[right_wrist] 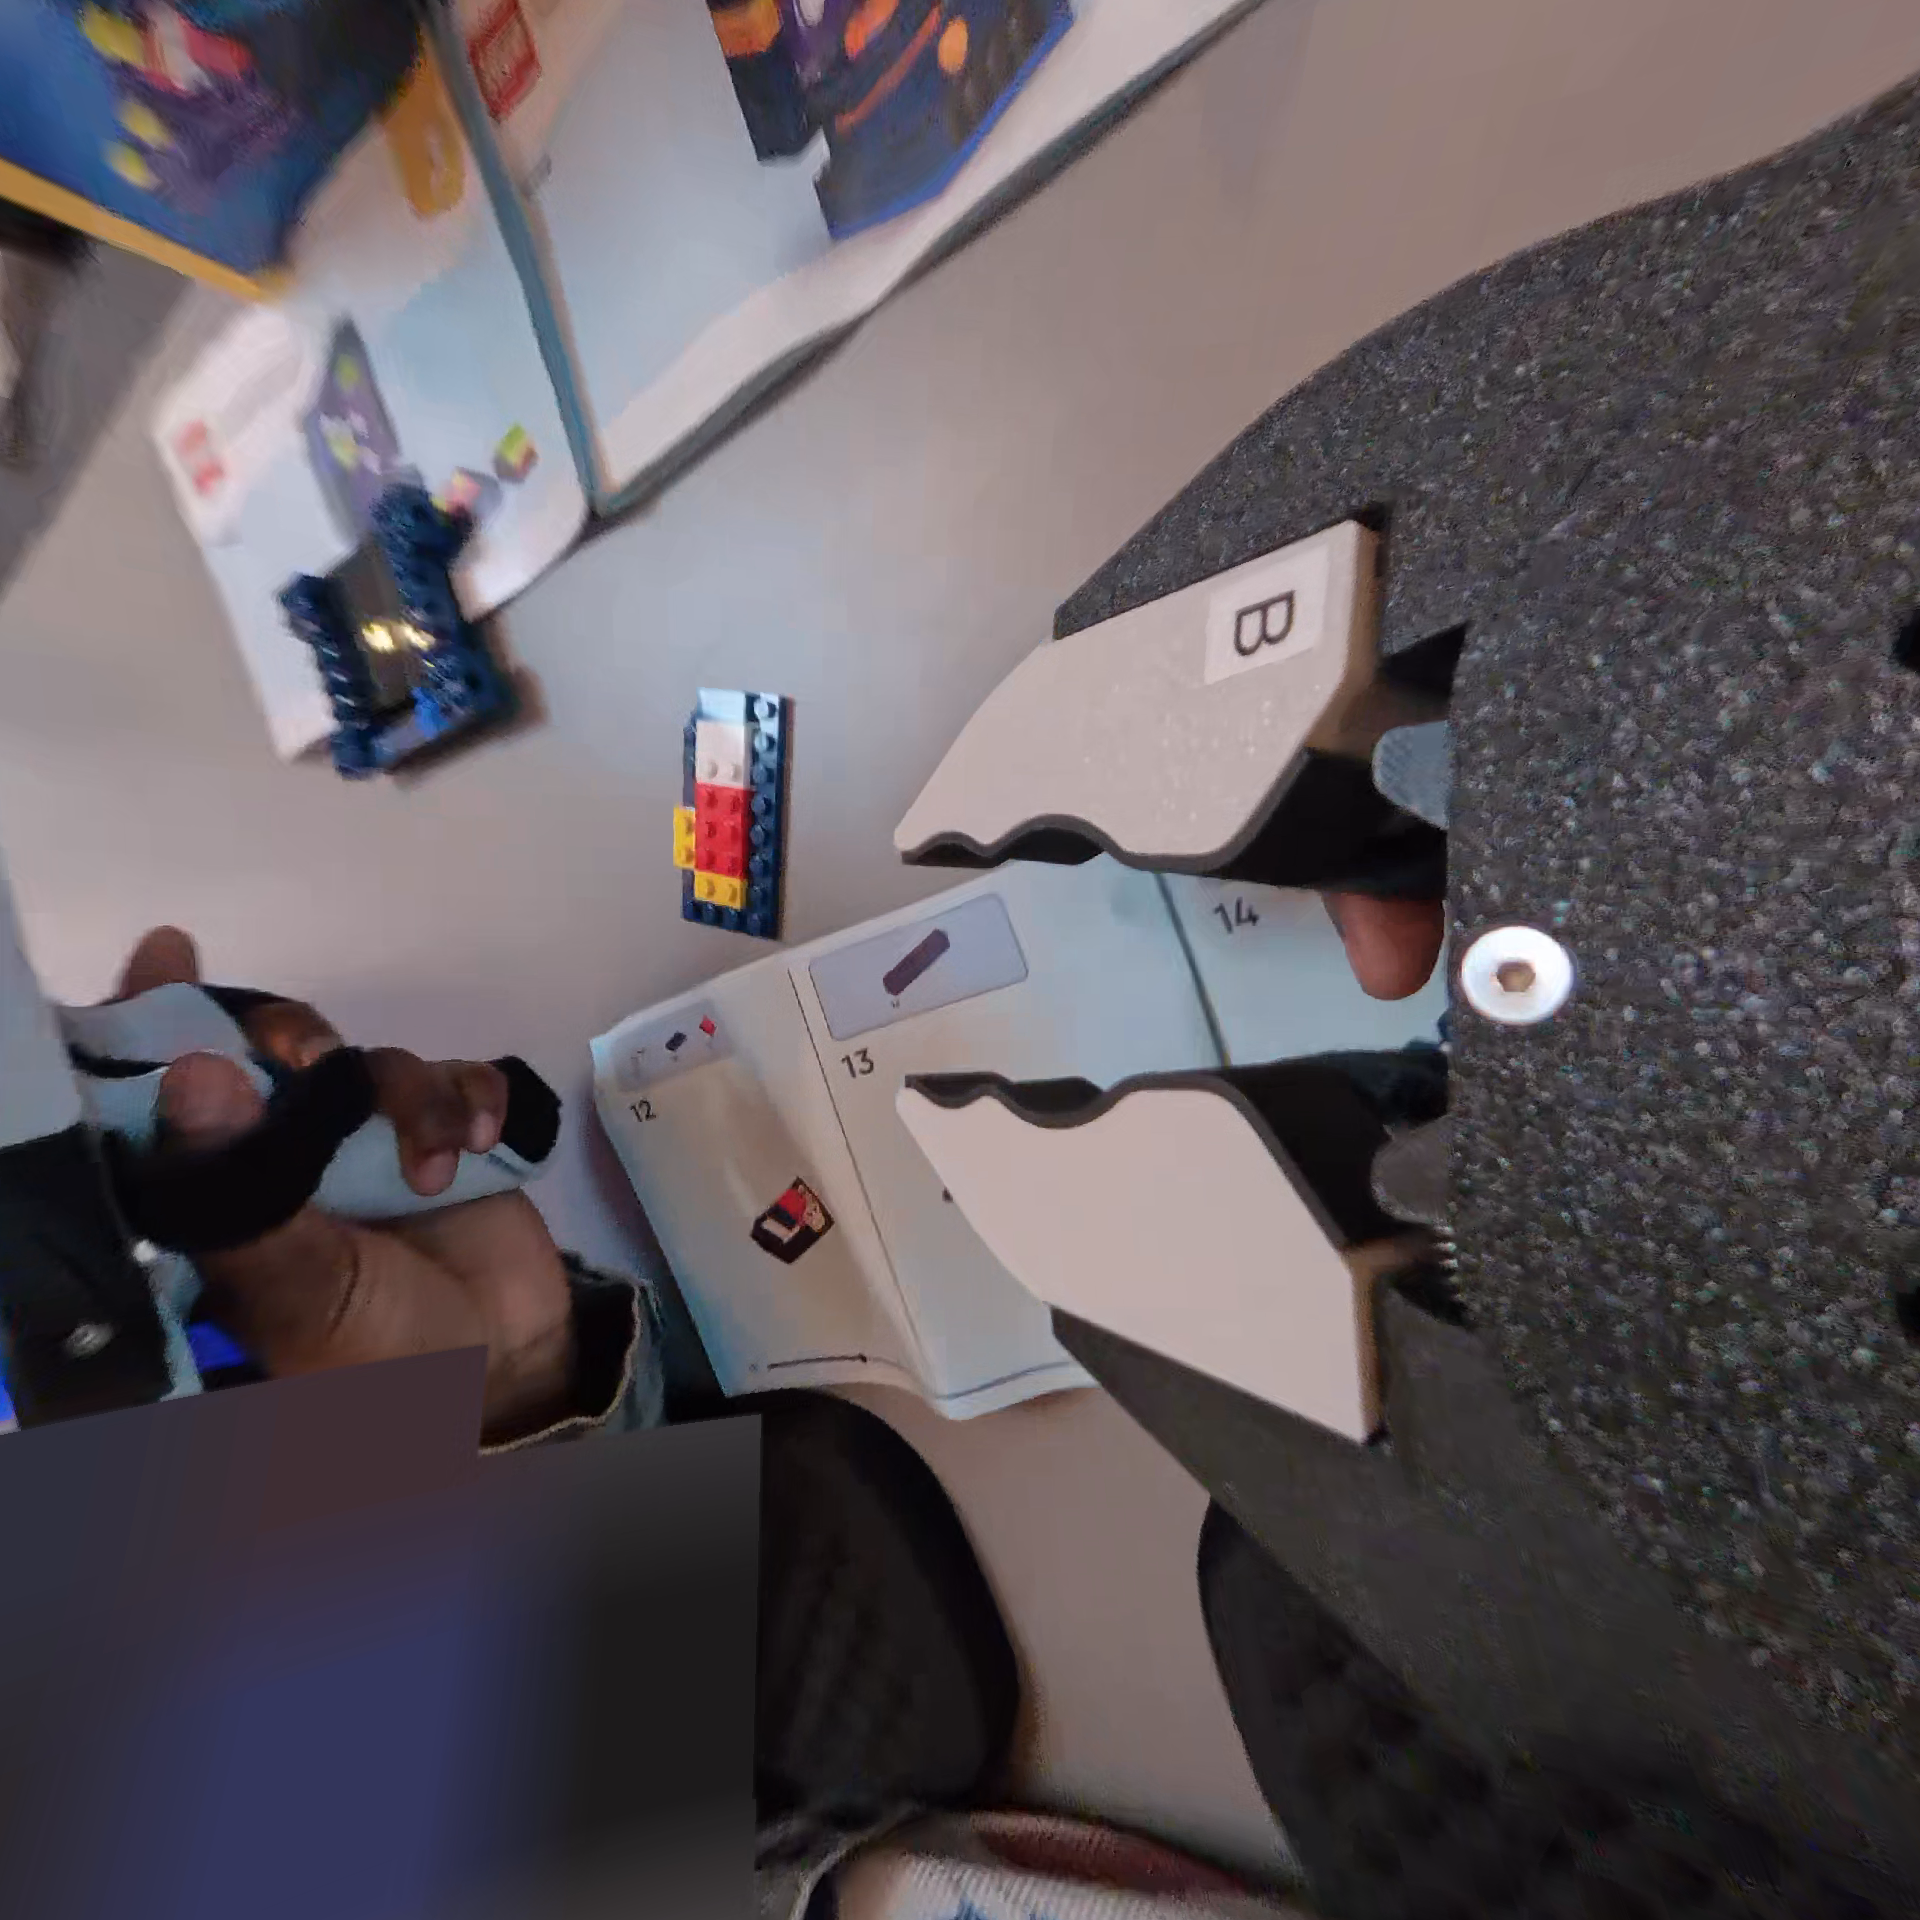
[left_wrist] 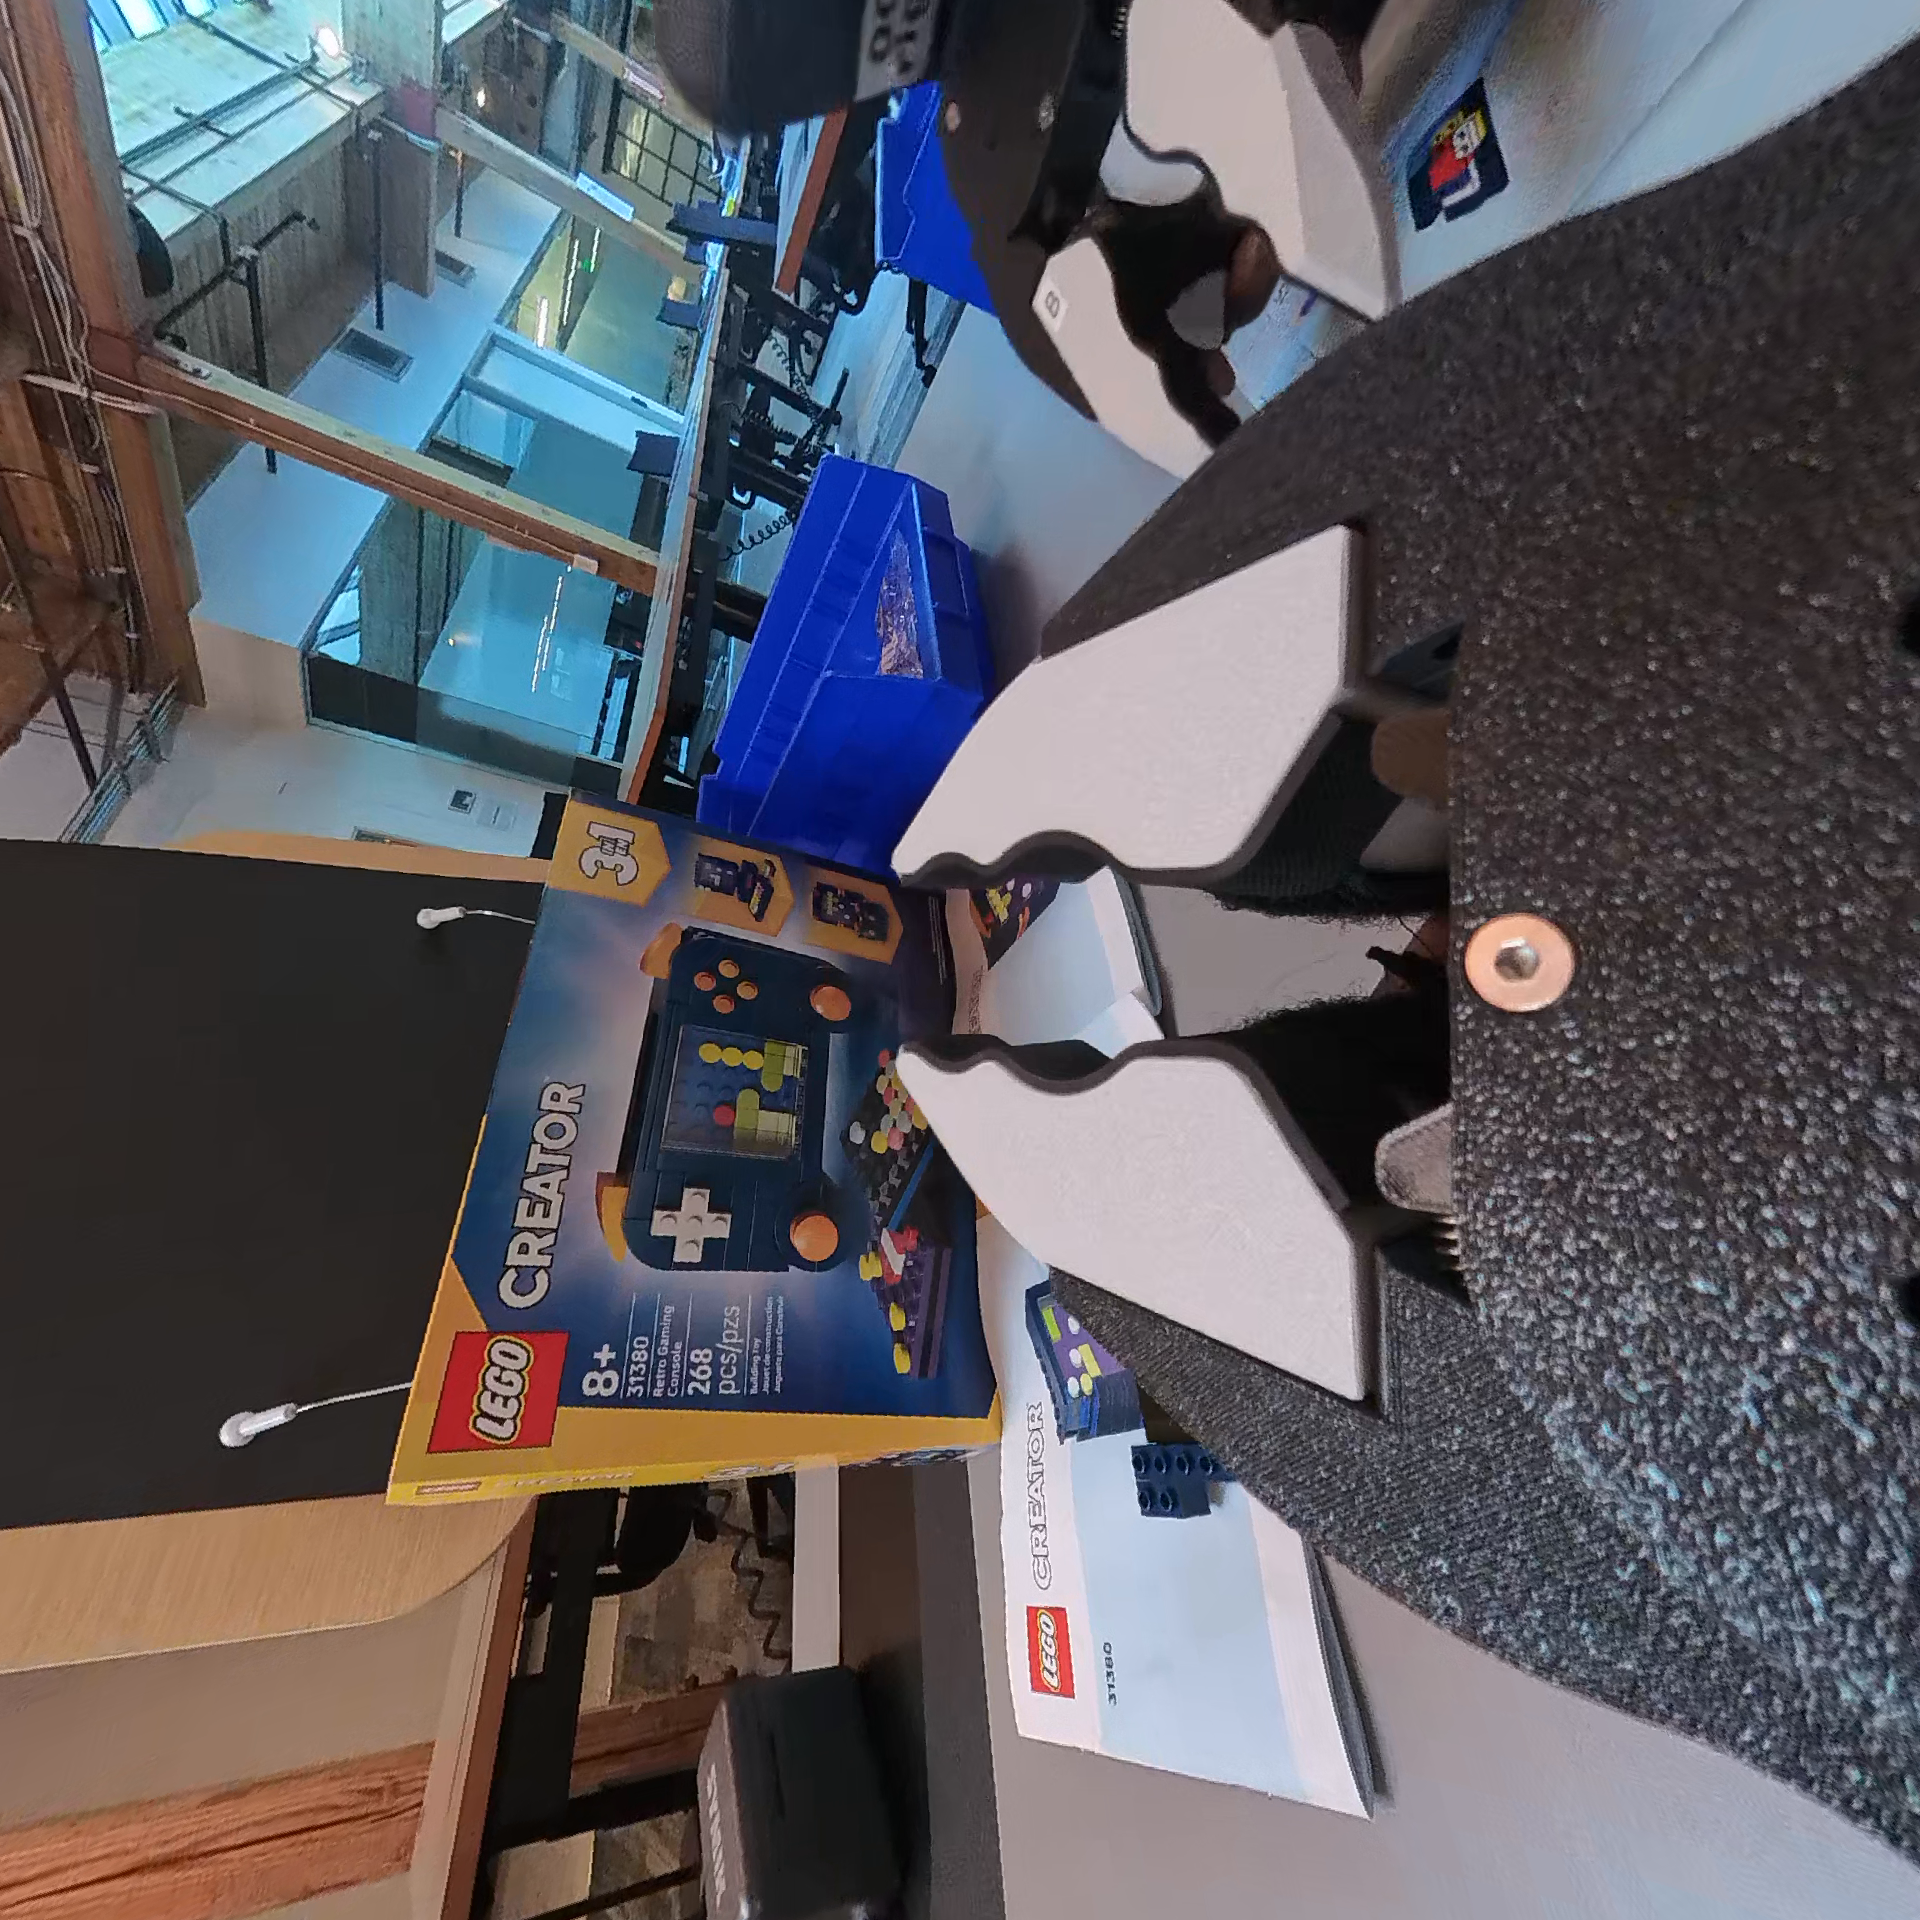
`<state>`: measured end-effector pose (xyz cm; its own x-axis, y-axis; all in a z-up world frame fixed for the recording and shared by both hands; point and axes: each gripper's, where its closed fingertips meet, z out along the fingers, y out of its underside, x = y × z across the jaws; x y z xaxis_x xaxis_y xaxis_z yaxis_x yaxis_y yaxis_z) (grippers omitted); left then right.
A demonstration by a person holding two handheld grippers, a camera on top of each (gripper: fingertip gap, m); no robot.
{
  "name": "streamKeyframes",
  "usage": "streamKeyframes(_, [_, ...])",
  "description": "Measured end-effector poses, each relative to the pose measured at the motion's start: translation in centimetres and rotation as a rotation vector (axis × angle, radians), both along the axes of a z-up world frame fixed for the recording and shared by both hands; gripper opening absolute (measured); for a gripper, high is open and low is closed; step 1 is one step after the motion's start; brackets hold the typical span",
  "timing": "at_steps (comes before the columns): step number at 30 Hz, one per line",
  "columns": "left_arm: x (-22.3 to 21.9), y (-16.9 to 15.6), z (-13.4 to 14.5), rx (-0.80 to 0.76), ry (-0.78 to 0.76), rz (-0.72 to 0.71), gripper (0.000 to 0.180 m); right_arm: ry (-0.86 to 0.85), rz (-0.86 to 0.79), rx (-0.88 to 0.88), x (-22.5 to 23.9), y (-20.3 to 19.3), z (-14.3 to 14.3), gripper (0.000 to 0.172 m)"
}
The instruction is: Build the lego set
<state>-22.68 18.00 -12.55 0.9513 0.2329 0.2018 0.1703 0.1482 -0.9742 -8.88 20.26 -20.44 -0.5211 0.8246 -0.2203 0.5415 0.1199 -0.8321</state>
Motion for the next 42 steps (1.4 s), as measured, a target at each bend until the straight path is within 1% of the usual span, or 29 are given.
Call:
streamKeyframes(2, [0.1,0.0,0.1,0.006,0.002,-0.001,0.026,-0.117,0.033,0.001,-0.8,-1.2,0.2,0.038])
streamKeyframes(4, [0.1,-0.1,0.1,0.012,-0.002,-0.003,0.026,-0.149,0.034,0.044,-2.4,-1.8,0.2,0.049])
streamKeyframes(5, [0.0,-0.1,0.1,0.013,-0.004,-0.001,0.026,-0.15,0.009,0.085,-3.7,-1.5,0.0,0.055])
streamKeyframes(7, [-0.1,-0.1,0.1,0.016,-0.013,-0.001,0.026,-0.158,-0.093,0.153,-6.3,-0.1,-1.0,0.073])
streamKeyframes(8, [-0.1,-0.1,0.1,0.02,-0.016,-0.001,0.026,-0.169,-0.121,0.156,-7.3,0.1,-1.6,0.079])
streamKeyframes(10, [-0.1,-0.2,0.2,0.026,-0.021,-0.002,0.025,-0.202,-0.15,0.181,-8.6,0.3,-3.0,0.081])
streamKeyframes(13, [-0.1,-0.2,0.3,0.031,-0.014,0.001,0.025,-0.238,-0.155,0.321,-8.9,0.2,-4.9,0.092])
streamKeyframes(14, [-0.1,-0.2,0.4,0.032,-0.011,0.0,0.025,-0.244,-0.154,0.358,-8.8,0.1,-5.2,0.094])
streamKeyframes(16, [0.0,-0.2,0.4,0.03,-0.006,-0.002,0.025,-0.235,-0.151,0.39,-8.9,-0.2,-5.4,0.09])
streamKeyframes(18, [0.0,-0.2,0.4,0.032,-0.004,-0.004,0.025,-0.225,-0.122,0.395,-8.9,-0.4,-5.3,0.078])
streamKeyframes(19, [0.1,-0.2,0.4,0.033,-0.003,-0.004,0.025,-0.22,-0.099,0.4,-8.9,-0.4,-5.2,0.066])
streamKeyframes(23, [0.2,-0.2,0.5,0.038,0.002,-0.01,0.025,-0.197,0.023,0.421,-8.5,0.4,-4.8,0.066])
streamKeyframes(26, [0.2,-0.1,0.5,0.037,0.0,-0.015,0.025,-0.099,0.093,0.433,-7.8,1.7,-1.9,0.066])
streamKeyframes(28, [0.2,-0.1,0.5,0.037,-0.003,-0.017,0.025,-0.033,0.224,0.424,-6.1,1.3,0.2,0.066])
streamKeyframes(30, [0.2,-0.1,0.5,0.035,-0.007,-0.02,0.025,0.015,0.427,0.428,-3.2,-0.1,1.1,0.066])
streamKeyframes(32, [0.2,0.0,0.4,0.034,-0.009,-0.022,0.025,0.035,0.591,0.491,-0.9,-1.0,0.3,0.066])
streamKeyframes(34, [0.3,0.0,0.4,0.033,-0.016,-0.027,0.025,0.029,0.693,0.572,0.1,-1.0,-1.1,0.066])
streamKeyframes(37, [0.2,0.0,0.3,0.036,-0.02,-0.028,0.025,0.012,0.82,0.582,0.5,-1.9,-2.4,0.066])
streamKeyframes(40, [0.2,0.0,0.4,0.035,-0.013,-0.025,0.025,-0.03,0.921,0.577,0.5,-2.5,-3.5,0.066])
streamKeyframes(42, [0.2,0.1,0.3,0.03,-0.008,-0.027,0.025,-0.075,0.919,0.614,0.2,-2.2,-4.2,0.068])
